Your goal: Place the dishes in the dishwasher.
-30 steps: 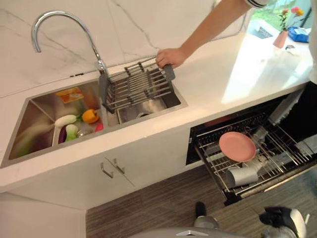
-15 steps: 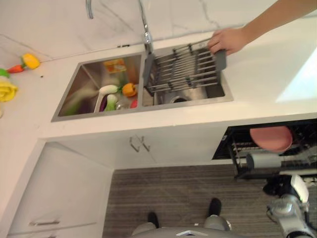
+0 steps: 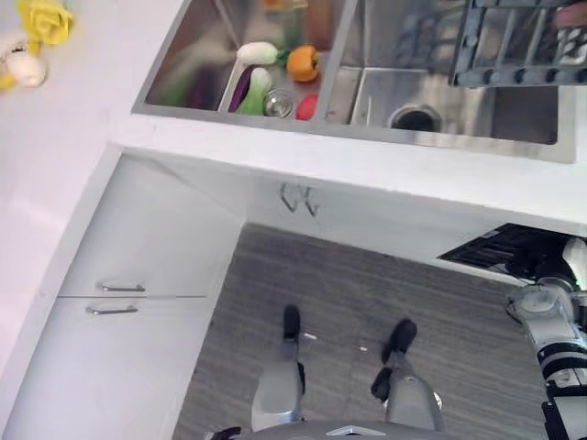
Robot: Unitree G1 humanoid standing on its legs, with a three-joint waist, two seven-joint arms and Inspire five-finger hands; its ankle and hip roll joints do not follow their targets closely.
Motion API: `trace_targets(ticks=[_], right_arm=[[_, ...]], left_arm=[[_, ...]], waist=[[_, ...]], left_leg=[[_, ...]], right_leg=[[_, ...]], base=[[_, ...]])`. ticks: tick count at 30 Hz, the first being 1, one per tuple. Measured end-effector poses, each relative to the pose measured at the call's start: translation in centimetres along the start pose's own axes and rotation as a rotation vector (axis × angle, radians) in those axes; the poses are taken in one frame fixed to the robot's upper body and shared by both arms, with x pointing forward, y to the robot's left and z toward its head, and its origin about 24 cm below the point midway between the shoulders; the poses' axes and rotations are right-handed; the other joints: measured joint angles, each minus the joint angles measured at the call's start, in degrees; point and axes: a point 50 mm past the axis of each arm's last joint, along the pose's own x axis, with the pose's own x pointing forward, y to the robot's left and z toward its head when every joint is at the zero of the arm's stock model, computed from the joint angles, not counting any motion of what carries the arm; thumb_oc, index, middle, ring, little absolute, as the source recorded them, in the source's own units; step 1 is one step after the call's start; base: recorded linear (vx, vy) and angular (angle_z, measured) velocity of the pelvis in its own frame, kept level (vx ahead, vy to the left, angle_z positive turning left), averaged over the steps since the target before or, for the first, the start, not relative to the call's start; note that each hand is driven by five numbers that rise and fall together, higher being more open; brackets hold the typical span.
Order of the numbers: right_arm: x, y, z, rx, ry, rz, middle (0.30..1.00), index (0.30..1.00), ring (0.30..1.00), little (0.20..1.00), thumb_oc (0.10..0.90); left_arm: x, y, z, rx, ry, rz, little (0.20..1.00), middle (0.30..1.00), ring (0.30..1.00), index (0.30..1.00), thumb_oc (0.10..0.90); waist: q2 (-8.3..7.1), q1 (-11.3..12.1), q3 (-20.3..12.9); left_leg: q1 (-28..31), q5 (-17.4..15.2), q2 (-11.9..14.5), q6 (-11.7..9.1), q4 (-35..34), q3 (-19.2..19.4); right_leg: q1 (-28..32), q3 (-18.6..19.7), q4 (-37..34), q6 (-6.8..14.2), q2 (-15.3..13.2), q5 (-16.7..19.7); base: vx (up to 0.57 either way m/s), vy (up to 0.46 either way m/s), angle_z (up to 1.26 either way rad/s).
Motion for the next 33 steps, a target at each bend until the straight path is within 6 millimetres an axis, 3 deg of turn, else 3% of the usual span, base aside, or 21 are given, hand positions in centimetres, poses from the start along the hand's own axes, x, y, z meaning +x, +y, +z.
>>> trace_targets(ticks=[2, 3, 5, 9, 10, 11, 14, 15, 17, 19, 21, 25, 29, 33], right_arm=[[-0.6, 0.8, -0.3, 0.0, -0.011, 0.028, 0.9, 0.9, 0.9, 0.9, 0.8], [-1.2, 1.0, -1.2, -0.02, -0.004, 0.043, 0.9, 0.9, 0.9, 0.9, 0.8], [-2.1, 1.7, -2.4, -0.051, 0.007, 0.069, 0.9, 0.9, 0.9, 0.9, 0.8], [-4.2, 3.9, -3.5, -0.011, 0.022, 0.142, 0.9, 0.9, 0.9, 0.9, 0.8], [-4.2, 3.9, -3.5, -0.011, 0.022, 0.142, 0.9, 0.9, 0.9, 0.9, 0.8], [-5.8, 5.0, -4.3, 0.005, 0.033, 0.194, 0.9, 0.9, 0.9, 0.9, 0.8], [-9.4, 7.7, -5.8, 0.015, 0.049, 0.332, 0.9, 0.9, 0.9, 0.9, 0.8], [-11.2, 8.9, -6.9, 0.007, 0.075, 0.396, 0.9, 0.9, 0.9, 0.9, 0.8], [-13.5, 10.2, -8.7, -0.024, 0.155, 0.495, 0.9, 0.9, 0.9, 0.9, 0.8], [-15.2, 9.9, -11.3, -0.076, 0.24, 0.542, 0.9, 0.9, 0.9, 0.9, 0.8], [-16.6, 9.7, -13.5, -0.128, 0.324, 0.586, 0.9, 0.9, 0.9, 0.9, 0.8], [-18.3, 9.5, -15.8, -0.175, 0.42, 0.656, 0.9, 0.9, 0.9, 0.9, 0.8], [-20.7, 9.2, -18.6, -0.236, 0.571, 0.744, 0.9, 0.9, 0.9, 0.9, 0.8], [-22.0, 9.2, -19.7, -0.257, 0.648, 0.785, 0.9, 0.9, 0.9, 0.9, 0.8]], left_arm=[[0.1, -0.3, 0.4, -0.024, -0.006, -0.002, 0.9, 0.9, 0.9, 0.9, 0.8], [0.1, -0.1, 0.7, -0.045, -0.006, 0.007, 0.9, 0.9, 0.9, 0.9, 0.8], [0.3, 0.5, 1.3, -0.056, -0.022, 0.039, 0.9, 0.9, 0.9, 0.9, 0.8], [0.6, 2.1, 3.5, -0.067, -0.079, 0.097, 0.9, 0.9, 0.9, 0.9, 0.8], [0.6, 2.1, 3.5, -0.067, -0.079, 0.097, 0.9, 0.9, 0.9, 0.9, 0.8], [0.7, 2.6, 4.3, -0.076, -0.087, 0.116, 0.9, 0.9, 0.9, 0.9, 0.8], [0.8, 4.0, 3.7, -0.047, -0.053, 0.156, 0.9, 0.9, 0.9, 0.9, 0.8], [0.8, 4.7, 2.8, -0.055, -0.013, 0.175, 0.9, 0.9, 0.9, 0.9, 0.8], [0.6, 5.7, 1.2, -0.038, 0.04, 0.185, 0.9, 0.9, 0.9, 0.9, 0.8], [0.5, 6.5, 1.0, -0.033, 0.037, 0.199, 0.9, 0.9, 0.9, 0.9, 0.8], [0.4, 6.9, 1.2, -0.03, 0.025, 0.194, 0.9, 0.9, 0.9, 0.9, 0.8], [0.4, 6.8, 1.0, 0.012, 0.028, 0.168, 0.9, 0.9, 0.9, 0.9, 0.8], [0.4, 7.2, 1.2, 0.058, 0.024, 0.137, 0.9, 0.9, 0.9, 0.9, 0.8], [0.3, 7.3, 1.1, 0.091, 0.028, 0.116, 0.9, 0.9, 0.9, 0.9, 0.8]], waist=[[-0.24, -0.05, 0.18], [-0.26, -0.13, 0.19], [-1.03, -0.31, 0.12], [-4.41, -0.59, -0.41], [-4.41, -0.59, -0.41], [-5.78, -1.6, -0.73], [-8.74, -3.44, -3.27], [-10.56, -3.7, -4.54], [-12.55, -4.32, -7.04], [-13.64, -5.9, -9.01], [-14.2, -6.27, -10.79], [-13.9, -7.43, -13.26], [-14.64, -7.72, -15.12], [-15.4, -7.75, -15.66]], left_leg=[[0.61, 1.97, 0.12, 0.22, 0.26, 0.02], [1.44, 2.85, 0.36, -1.45, 0.27, -0.18], [2.97, 2.56, 0.19, -1.98, 0.28, -0.32], [3.86, 2.42, -0.12, -2.1, 0.3, -0.2], [3.86, 2.42, -0.12, -2.1, 0.3, -0.2], [5.65, 1.95, -0.11, -2.21, 0.3, 0.63], [7.74, 0.42, -0.04, -2.55, 0.36, 2.26], [9.95, -0.7, -0.17, -2.15, 0.3, 4.81], [12.78, -1.84, -0.56, -1.86, 0.13, 8.29], [14.1, -2.6, -1.01, -1.53, -0.07, 9.65], [15.43, -2.74, -1.48, -1.39, 0.22, 11.56], [17.68, -3.66, -2.19, -0.97, -0.09, 14.68], [19.1, -4.02, -3.1, -0.57, -0.09, 16.76], [19.81, -4.12, -4.39, 0.03, -0.09, 17.39]], right_leg=[[0.96, -0.45, 0.17, -0.07, 0.14, -0.02], [2.27, -1.1, 0.15, 0.13, 0.29, -0.41], [4.14, -1.63, -0.08, 0.99, 0.08, -1.32], [5.09, -1.63, 0.19, 1.08, -0.2, -1.39], [5.09, -1.63, 0.19, 1.08, -0.2, -1.39], [6.36, -1.22, 0.19, 1.16, -0.49, -1.48], [6.97, -0.04, -0.06, 1.53, -0.87, -2.06], [7.54, 2.52, 0.07, 1.69, -0.97, -1.97], [8.14, 5.6, 0.09, 1.94, -1.11, -1.78], [8.25, 6.97, -0.09, 2.22, -1.71, -1.93], [8.09, 8.78, 0.2, 2.48, -1.81, -1.13], [8.05, 11.84, -0.06, 2.98, -2.46, -0.67], [7.94, 14.02, 0.1, 3.59, -2.95, -0.21], [8.09, 14.78, 0.06, 4.29, -4.13, 0.31]], base=[[0.04, -0.114, 0.12], [0.01, -0.024, 0.23], [0.01, -0.002, 0.18], [0.03, 0.04, 0.02], [0.02, 0.027, -0.09], [-0.04, 0.097, -0.18], [0.0, 0.188, -0.35], [0.03, 0.221, -0.71], [0.01, 0.143, -0.84], [-0.02, 0.141, -0.42], [-0.05, 0.203, -0.41], [-0.06, 0.144, -0.44], [-0.06, 0.124, -0.22], [-0.05, 0.076, -0.13]])
